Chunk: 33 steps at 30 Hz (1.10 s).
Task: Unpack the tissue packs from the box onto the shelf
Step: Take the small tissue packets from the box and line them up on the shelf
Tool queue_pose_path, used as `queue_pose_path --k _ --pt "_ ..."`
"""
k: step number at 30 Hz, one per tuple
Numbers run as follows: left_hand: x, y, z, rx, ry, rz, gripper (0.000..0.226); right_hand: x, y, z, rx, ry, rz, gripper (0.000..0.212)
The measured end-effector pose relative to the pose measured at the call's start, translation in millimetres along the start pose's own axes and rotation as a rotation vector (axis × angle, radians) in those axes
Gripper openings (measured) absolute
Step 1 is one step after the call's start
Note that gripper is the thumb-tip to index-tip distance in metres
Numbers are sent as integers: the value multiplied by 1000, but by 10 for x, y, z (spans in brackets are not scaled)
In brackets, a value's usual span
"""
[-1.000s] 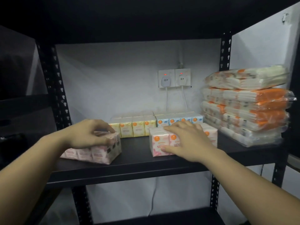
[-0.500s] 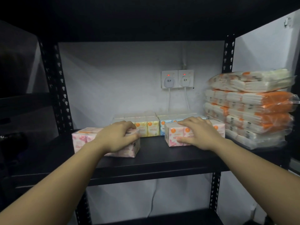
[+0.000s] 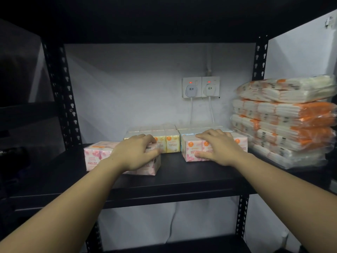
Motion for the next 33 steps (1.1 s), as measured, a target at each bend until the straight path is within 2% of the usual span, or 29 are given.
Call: queue_pose_path --k 8,13,19,22,24,26,28,31,33 --pt "99 -42 78 -13 54 -1 79 -20 22 -51 -5 -24 -28 87" --pt "20 95 76 -132 1 -17 94 -71 111 -145 26 -35 -38 103" --pt "-249 378 -648 -171 86 -22 63 -50 256 -666 95 44 79 90" --pt "-436 399 -1109 -162 193 1 60 -2 216 -1001 123 91 60 84" --pt "-539 356 -1360 -221 287 -16 63 30 166 -1197 163 109 26 84" --pt "-630 283 -1469 -359 333 -71 77 56 116 -1344 250 109 -17 82" --pt "-696 252 -1497 -421 321 -89 81 78 83 -1438 344 94 -51 80" --pt "-761 220 -1493 -402 282 -57 74 97 44 -1516 350 88 -87 80" --pt "-782 213 -1539 -429 302 -1 88 107 38 -1528 343 75 -98 80"
Point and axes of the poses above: each hand's wrist, its own x-axis towards the middle knuckle, its own y-axis out of the back of the hand, z = x × y, the point moved 10 cm from there along x, towards the middle knuckle, and after that the axes turned 3 degrees about x, right-handed, at the moved point
